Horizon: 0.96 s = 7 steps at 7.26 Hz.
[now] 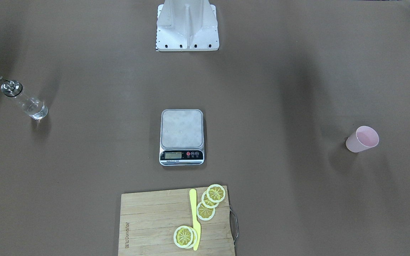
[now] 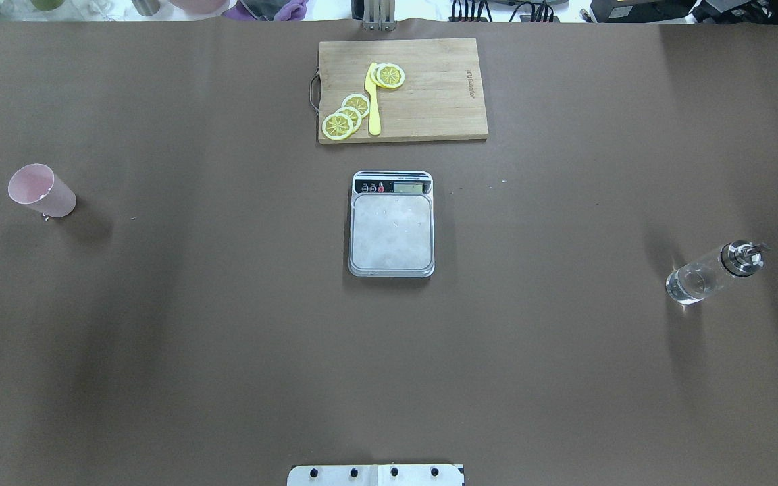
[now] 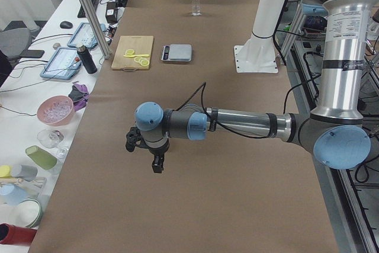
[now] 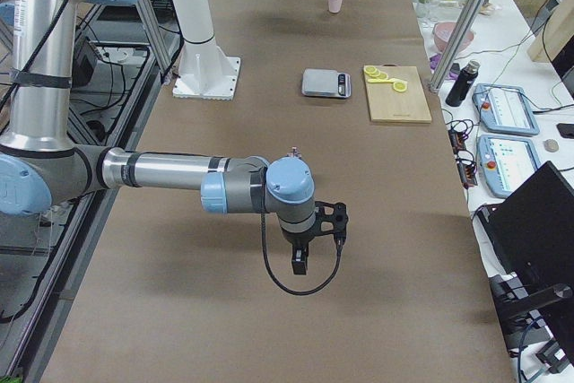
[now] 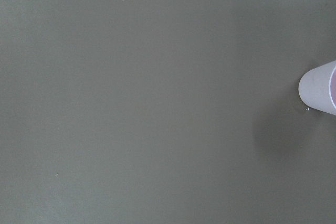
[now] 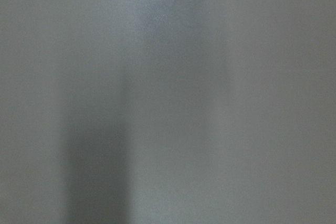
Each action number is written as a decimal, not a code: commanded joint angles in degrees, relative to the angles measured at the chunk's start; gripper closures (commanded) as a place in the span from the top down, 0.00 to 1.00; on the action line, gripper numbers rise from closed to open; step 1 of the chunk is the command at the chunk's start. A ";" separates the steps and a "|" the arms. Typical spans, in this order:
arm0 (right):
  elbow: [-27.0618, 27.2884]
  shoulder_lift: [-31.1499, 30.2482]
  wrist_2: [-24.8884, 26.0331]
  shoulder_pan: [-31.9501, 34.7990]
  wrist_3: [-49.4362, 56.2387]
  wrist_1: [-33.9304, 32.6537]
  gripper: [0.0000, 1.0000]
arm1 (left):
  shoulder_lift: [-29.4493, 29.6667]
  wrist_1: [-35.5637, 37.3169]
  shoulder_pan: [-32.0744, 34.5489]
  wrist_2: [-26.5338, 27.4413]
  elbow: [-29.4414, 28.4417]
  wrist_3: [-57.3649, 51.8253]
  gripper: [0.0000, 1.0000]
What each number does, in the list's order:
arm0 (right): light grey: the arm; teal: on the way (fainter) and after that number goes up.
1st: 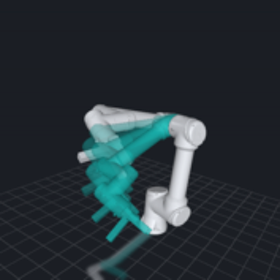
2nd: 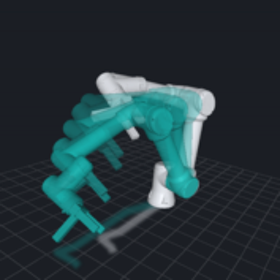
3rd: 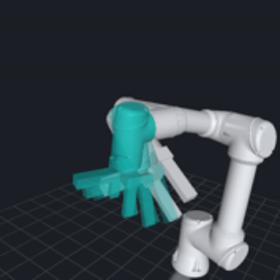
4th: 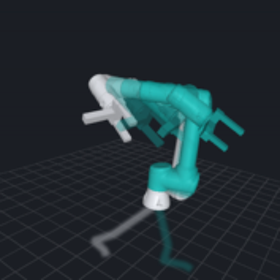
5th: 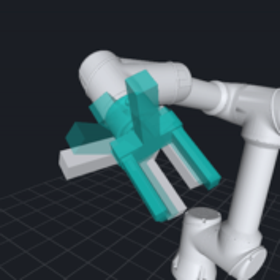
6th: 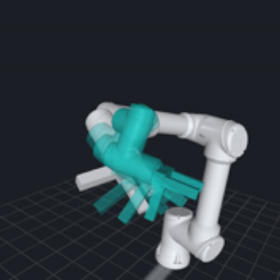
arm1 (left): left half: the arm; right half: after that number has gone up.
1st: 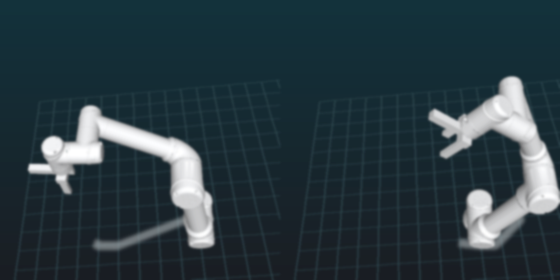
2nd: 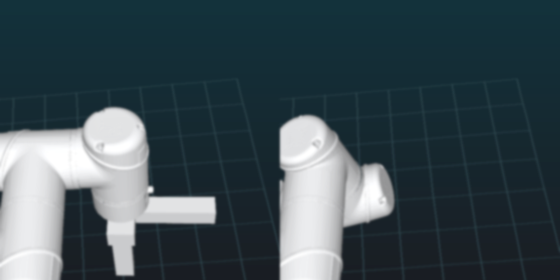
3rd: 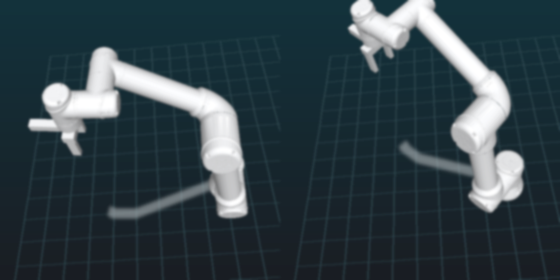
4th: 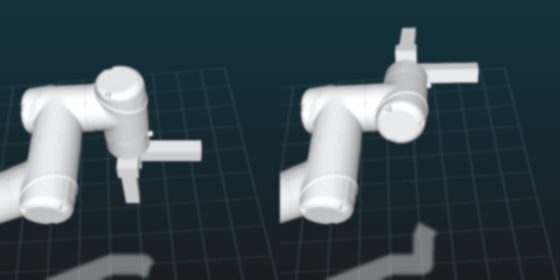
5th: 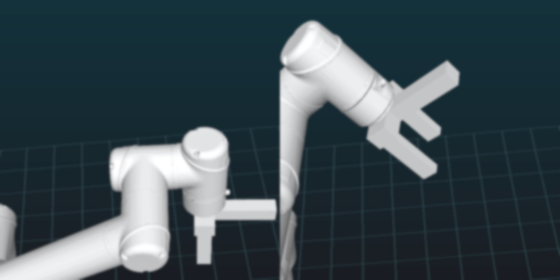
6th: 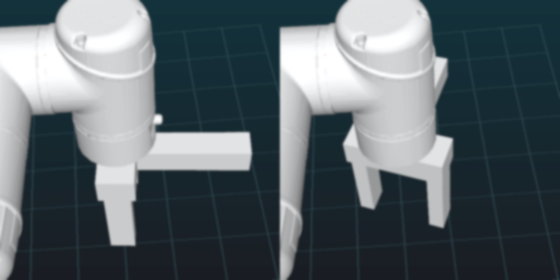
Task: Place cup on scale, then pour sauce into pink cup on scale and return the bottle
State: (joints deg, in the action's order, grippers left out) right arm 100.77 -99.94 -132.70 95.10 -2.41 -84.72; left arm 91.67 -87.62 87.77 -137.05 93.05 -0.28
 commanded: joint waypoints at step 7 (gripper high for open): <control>-0.57 0.44 -0.01 0.00 0.56 0.43 1.00 | 11.61 2.76 -12.96 -0.06 -4.00 22.14 0.98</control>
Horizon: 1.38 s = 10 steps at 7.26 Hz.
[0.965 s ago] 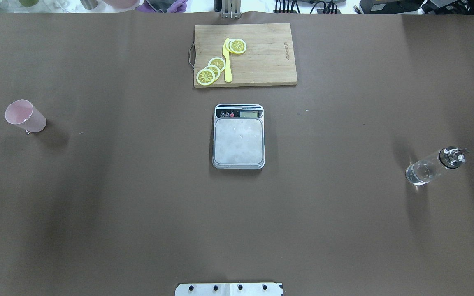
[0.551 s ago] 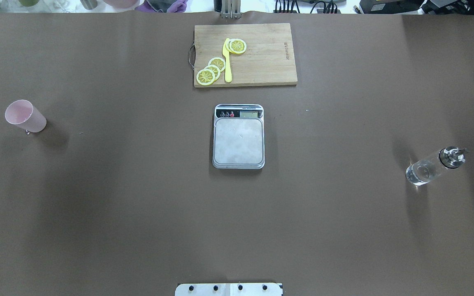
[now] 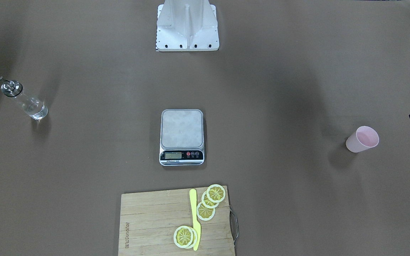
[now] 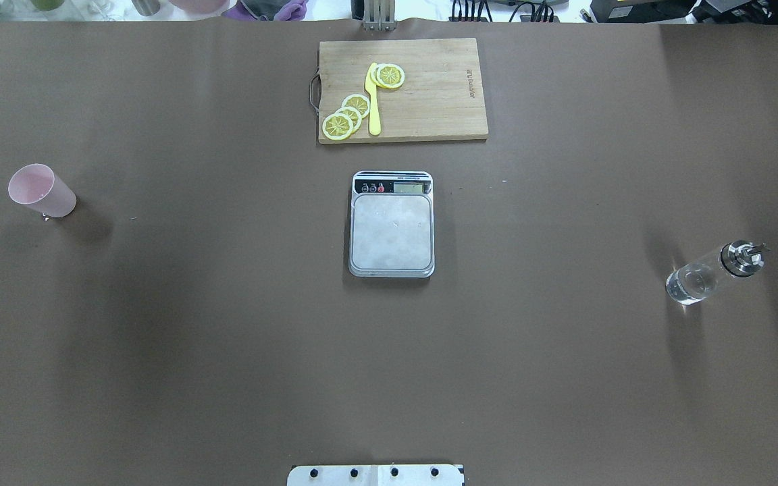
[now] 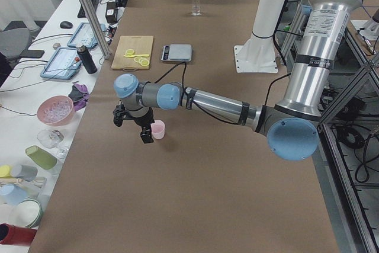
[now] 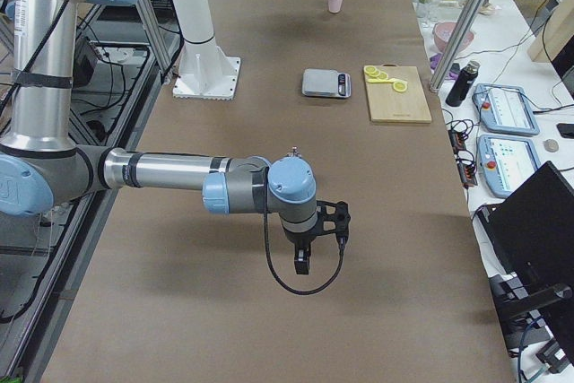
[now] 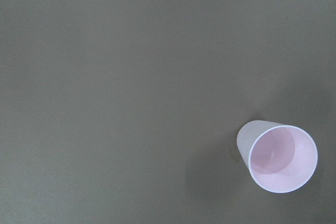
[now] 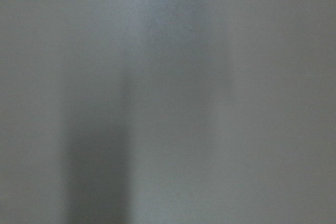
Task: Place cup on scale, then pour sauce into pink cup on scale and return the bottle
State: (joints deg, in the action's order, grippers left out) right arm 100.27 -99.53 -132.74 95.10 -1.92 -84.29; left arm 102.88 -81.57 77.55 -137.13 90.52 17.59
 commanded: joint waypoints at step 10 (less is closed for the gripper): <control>-4.03 0.30 0.20 -0.18 2.71 3.69 1.00 | 1.97 -14.58 -9.35 0.03 -9.48 10.19 0.36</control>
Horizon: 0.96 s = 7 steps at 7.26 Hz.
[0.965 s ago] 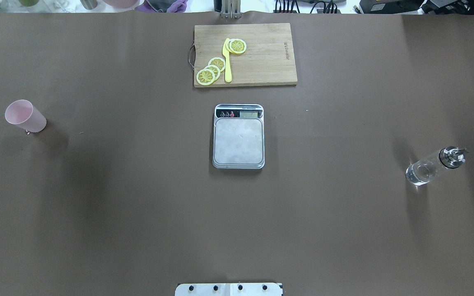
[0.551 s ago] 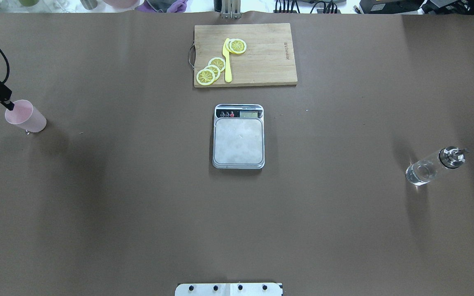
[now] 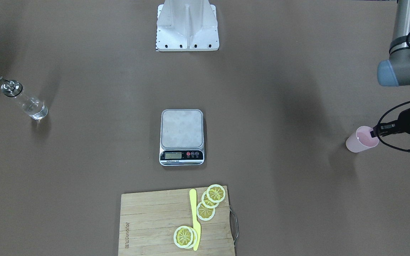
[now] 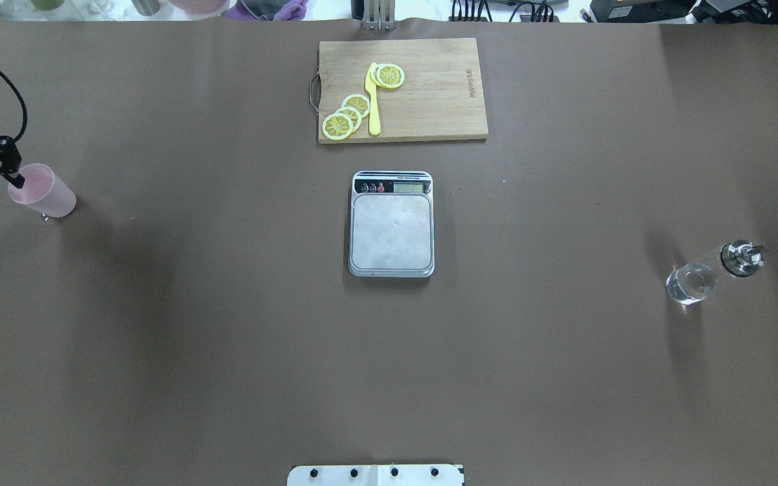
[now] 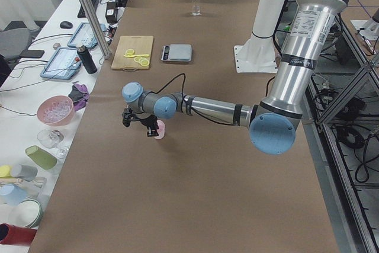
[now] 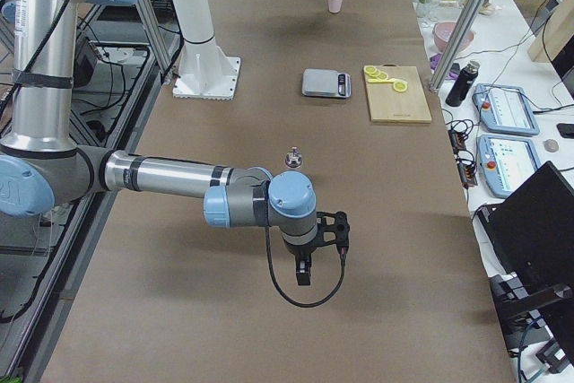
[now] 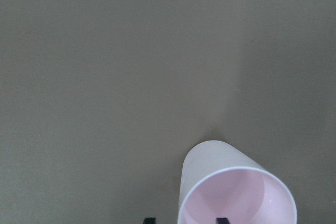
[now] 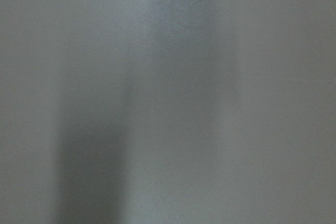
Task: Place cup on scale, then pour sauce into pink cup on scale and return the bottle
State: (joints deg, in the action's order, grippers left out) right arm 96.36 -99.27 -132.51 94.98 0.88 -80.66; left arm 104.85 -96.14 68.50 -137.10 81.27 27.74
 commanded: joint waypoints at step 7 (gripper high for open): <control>-0.29 -7.66 -2.04 -0.59 0.78 18.03 1.00 | -0.18 -2.56 -0.91 0.78 -1.12 2.40 0.11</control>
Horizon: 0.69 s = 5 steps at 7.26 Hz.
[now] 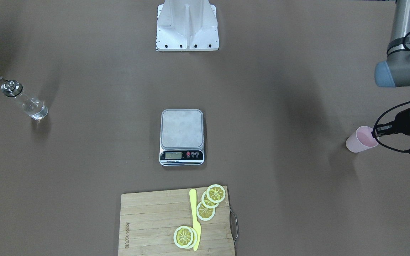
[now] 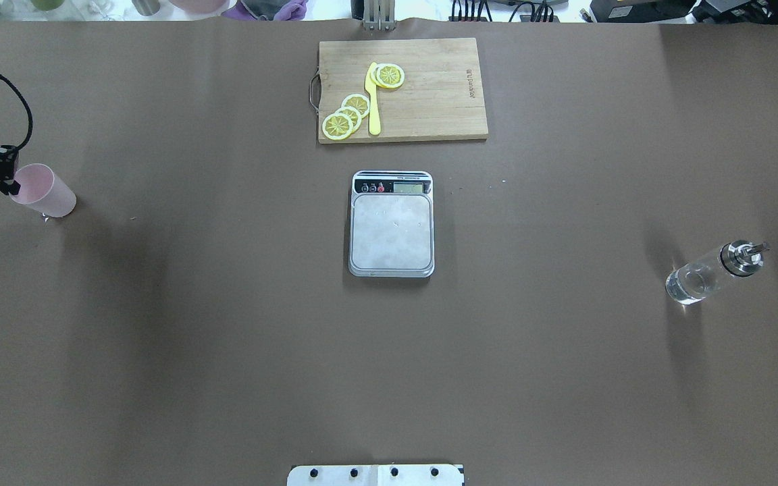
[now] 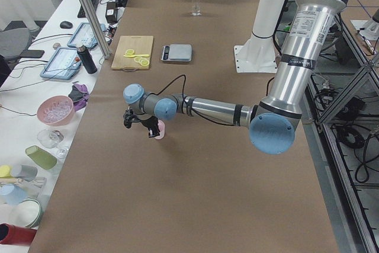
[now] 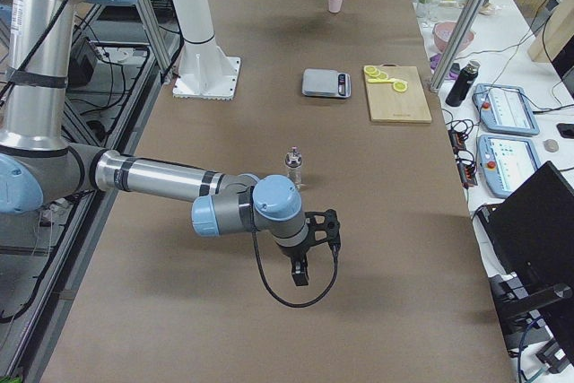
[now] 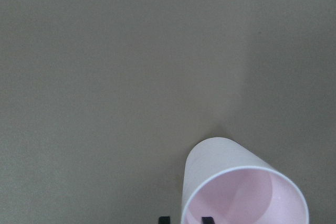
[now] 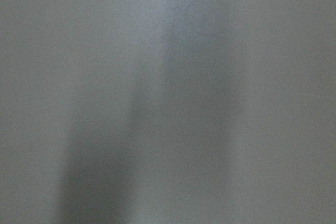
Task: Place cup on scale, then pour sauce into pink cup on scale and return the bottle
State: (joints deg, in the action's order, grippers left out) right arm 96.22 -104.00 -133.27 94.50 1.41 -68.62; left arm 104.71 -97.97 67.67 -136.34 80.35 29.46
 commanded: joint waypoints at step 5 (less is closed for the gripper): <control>-7.95 -7.01 -13.05 -0.81 5.52 33.94 1.00 | 0.05 2.41 -0.09 0.02 6.02 1.12 0.00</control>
State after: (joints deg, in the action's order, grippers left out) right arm 91.80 -111.36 -143.86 93.89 4.70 -41.33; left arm 104.74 -97.50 67.59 -136.28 83.61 30.56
